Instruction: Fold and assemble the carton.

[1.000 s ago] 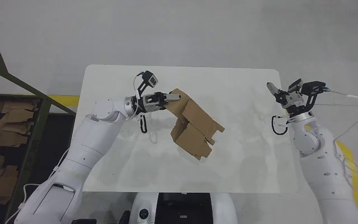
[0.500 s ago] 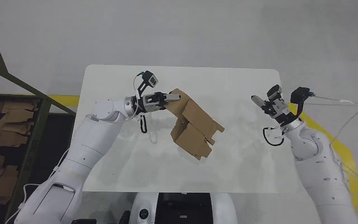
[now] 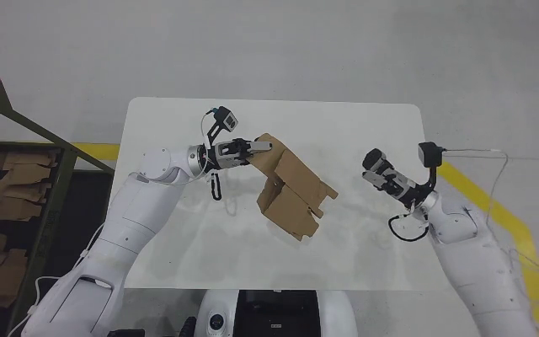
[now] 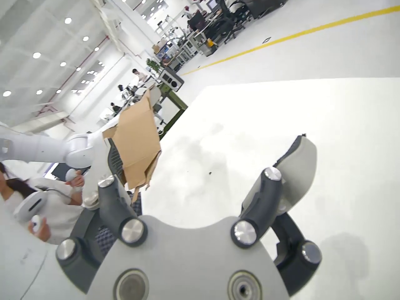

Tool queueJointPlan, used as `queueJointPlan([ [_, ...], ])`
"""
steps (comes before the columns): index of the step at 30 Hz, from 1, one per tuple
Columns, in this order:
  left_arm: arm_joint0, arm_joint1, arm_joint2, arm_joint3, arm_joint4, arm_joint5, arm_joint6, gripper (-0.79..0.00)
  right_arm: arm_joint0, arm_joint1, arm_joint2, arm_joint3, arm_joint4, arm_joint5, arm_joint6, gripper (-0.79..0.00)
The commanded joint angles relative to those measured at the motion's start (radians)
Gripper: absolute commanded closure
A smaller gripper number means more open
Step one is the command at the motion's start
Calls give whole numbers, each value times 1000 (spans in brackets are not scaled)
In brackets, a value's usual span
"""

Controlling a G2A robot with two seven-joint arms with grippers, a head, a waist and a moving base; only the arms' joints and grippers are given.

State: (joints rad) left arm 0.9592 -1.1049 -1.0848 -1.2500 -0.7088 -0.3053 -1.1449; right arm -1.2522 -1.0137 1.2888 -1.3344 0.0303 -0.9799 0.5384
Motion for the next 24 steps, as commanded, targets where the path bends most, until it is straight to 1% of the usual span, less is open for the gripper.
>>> queueJointPlan([
  [1, 0, 0, 0, 0, 0, 0, 0, 0, 5, 5, -16, -4, 90, 7, 78, -785],
  [6, 0, 0, 0, 0, 0, 0, 0, 0, 18, 12, -67, -21, 170, 37, 233, -785],
  [9, 0, 0, 0, 0, 0, 0, 0, 0, 25, 14, -94, -26, 205, 54, 296, -785],
  [12, 0, 0, 0, 0, 0, 0, 0, 0, 36, 13, -121, -28, 241, 74, 341, -785],
  [18, 0, 0, 0, 0, 0, 0, 0, 0, 53, 7, -171, -34, 310, 96, 386, -785],
  [20, 0, 0, 0, 0, 0, 0, 0, 0, 63, 4, -195, -32, 342, 126, 408, -785],
  [22, 0, 0, 0, 0, 0, 0, 0, 0, 76, 0, -215, -25, 356, 143, 428, -653],
  [23, 0, 0, 0, 0, 0, 0, 0, 0, 82, -3, -226, -22, 364, 148, 436, -600],
  [24, 0, 0, 0, 0, 0, 0, 0, 0, 87, -5, -235, -18, 373, 151, 445, -520],
])
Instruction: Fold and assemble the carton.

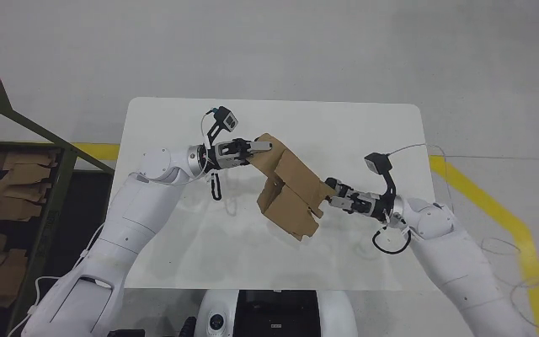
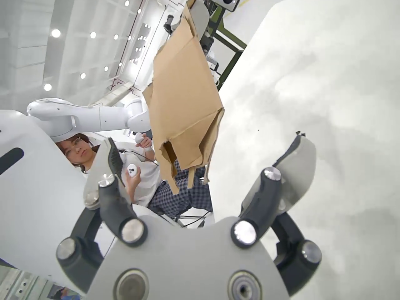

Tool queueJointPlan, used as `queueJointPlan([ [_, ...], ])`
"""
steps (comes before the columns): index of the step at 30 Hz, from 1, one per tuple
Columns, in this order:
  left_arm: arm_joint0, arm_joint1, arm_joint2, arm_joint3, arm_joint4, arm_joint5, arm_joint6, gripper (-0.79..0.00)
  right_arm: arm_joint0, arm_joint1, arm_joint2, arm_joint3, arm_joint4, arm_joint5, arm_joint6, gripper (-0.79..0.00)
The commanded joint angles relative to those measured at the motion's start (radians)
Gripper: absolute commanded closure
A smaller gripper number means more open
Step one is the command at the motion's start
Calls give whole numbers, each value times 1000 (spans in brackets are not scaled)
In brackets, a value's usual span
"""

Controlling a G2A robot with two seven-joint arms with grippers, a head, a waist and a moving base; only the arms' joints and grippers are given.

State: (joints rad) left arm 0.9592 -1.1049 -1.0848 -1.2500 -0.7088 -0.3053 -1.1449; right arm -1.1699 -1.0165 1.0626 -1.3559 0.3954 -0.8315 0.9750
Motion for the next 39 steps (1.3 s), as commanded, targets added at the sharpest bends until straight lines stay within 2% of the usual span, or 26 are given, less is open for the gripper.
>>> queueJointPlan([
  [1, 0, 0, 0, 0, 0, 0, 0, 0, 10, -4, -17, 7, 17, 5, 18, -431],
  [2, 0, 0, 0, 0, 0, 0, 0, 0, 16, -5, -25, 10, 24, 10, 23, -388],
  [7, 0, 0, 0, 0, 0, 0, 0, 0, 36, -10, -52, 29, 44, 20, 34, -274],
  [12, 0, 0, 0, 0, 0, 0, 0, 0, 51, -11, -73, 35, 91, 34, 47, -95],
  [20, 0, 0, 0, 0, 0, 0, 0, 0, 54, 5, -97, 17, 167, 33, 46, -3],
  [28, 0, 0, 0, 0, 0, 0, 0, 0, 70, 22, -110, 24, 246, 58, 72, 0],
  [30, 0, 0, 0, 0, 0, 0, 0, -785, 74, 27, -110, 26, 258, 63, 77, 0],
  [39, 0, 0, 0, 0, 0, 0, 0, -785, 77, 45, -84, 65, 319, 78, 91, 0],
])
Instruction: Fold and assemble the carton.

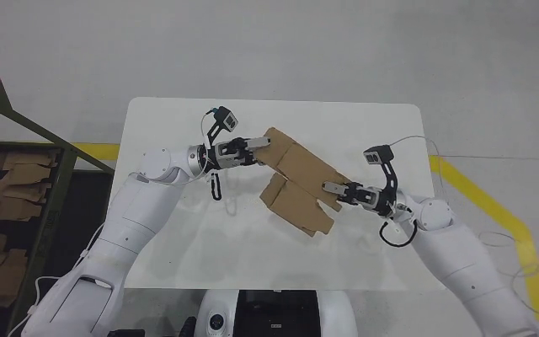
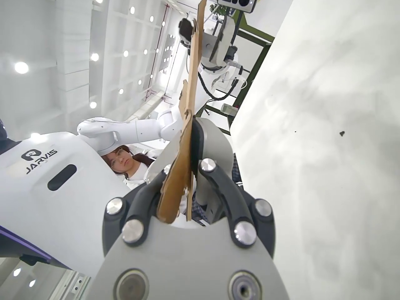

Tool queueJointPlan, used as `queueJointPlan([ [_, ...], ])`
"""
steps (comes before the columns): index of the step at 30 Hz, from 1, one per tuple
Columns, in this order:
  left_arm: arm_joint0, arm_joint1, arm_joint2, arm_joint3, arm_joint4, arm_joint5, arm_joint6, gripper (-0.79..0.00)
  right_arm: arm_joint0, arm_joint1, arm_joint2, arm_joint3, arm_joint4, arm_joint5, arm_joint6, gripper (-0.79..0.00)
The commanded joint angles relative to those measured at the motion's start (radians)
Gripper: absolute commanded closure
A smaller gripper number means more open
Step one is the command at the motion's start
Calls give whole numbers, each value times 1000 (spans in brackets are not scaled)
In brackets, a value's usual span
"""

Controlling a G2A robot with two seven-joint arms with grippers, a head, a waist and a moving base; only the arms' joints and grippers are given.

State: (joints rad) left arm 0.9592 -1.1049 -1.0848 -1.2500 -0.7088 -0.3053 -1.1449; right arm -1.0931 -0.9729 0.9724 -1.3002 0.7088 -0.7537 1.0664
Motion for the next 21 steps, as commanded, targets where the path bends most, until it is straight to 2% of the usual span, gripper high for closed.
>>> queueJointPlan([
  [1, 0, 0, 0, 0, 0, 0, 0, -785, 1, 4, 13, 20, 4, -2, -2, 0],
  [4, 0, 0, 0, 0, 0, 0, 0, -785, 3, 7, 34, 66, -1, -14, -15, 0],
  [7, 0, 0, 0, 0, 0, 0, 0, -785, 9, 4, 45, 101, 14, 16, -42, 0],
  [12, 0, 0, 0, 0, 0, 0, 0, -785, 9, -7, 47, 90, -55, 73, -184, 0],
  [16, 0, 0, 0, 0, 0, 0, 0, -785, -8, -14, 39, 18, -163, 184, -345, 0],
  [21, 0, 0, 0, 0, 0, 0, 0, -785, -43, -19, 49, -93, -228, 279, -476, 0],
])
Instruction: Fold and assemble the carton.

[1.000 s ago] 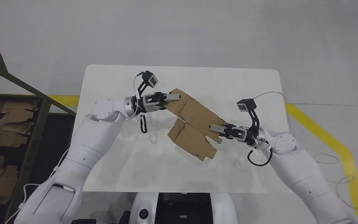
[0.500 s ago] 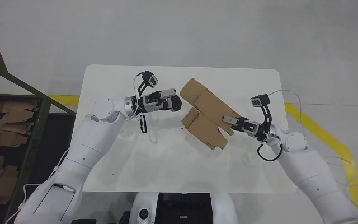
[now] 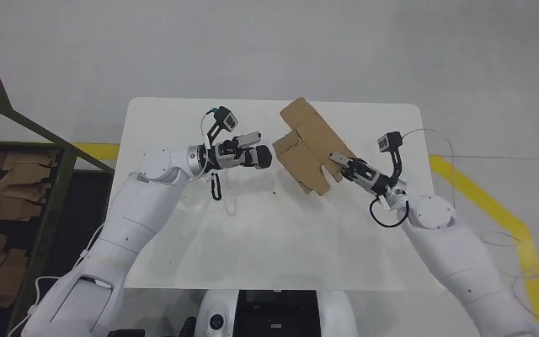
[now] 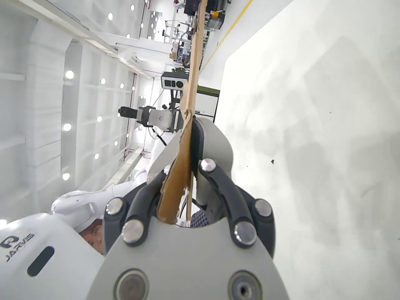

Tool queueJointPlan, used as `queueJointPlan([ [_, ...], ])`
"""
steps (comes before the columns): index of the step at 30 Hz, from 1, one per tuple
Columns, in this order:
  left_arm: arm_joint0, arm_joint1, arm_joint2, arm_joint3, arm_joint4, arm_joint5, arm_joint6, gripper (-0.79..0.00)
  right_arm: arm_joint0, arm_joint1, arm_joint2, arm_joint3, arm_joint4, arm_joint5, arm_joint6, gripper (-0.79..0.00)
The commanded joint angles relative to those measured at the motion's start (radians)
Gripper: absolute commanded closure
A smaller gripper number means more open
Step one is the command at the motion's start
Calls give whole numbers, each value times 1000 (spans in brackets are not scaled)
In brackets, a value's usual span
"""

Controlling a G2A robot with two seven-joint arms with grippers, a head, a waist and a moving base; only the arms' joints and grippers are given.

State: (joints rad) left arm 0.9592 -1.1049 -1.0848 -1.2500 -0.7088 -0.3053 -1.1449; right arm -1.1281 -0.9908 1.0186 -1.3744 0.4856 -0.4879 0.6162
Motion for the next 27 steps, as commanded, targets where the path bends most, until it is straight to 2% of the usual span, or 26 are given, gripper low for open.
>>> queueJointPlan([
  [1, 0, 0, 0, 0, 0, 0, 0, -785, -16, -2, 6, -35, 0, 30, -46, 0],
  [18, 0, 0, 0, 0, 0, 0, 0, -785, -24, -4, 10, -51, 10, 53, -65, 0],
  [19, 7, 0, -1, -6, 5, 5, 25, -785, -24, -4, 10, -51, 10, 53, -65, 0],
  [27, 27, -8, 31, -46, 89, 41, 105, -785, -98, -12, 27, -166, -68, 65, -205, 0],
])
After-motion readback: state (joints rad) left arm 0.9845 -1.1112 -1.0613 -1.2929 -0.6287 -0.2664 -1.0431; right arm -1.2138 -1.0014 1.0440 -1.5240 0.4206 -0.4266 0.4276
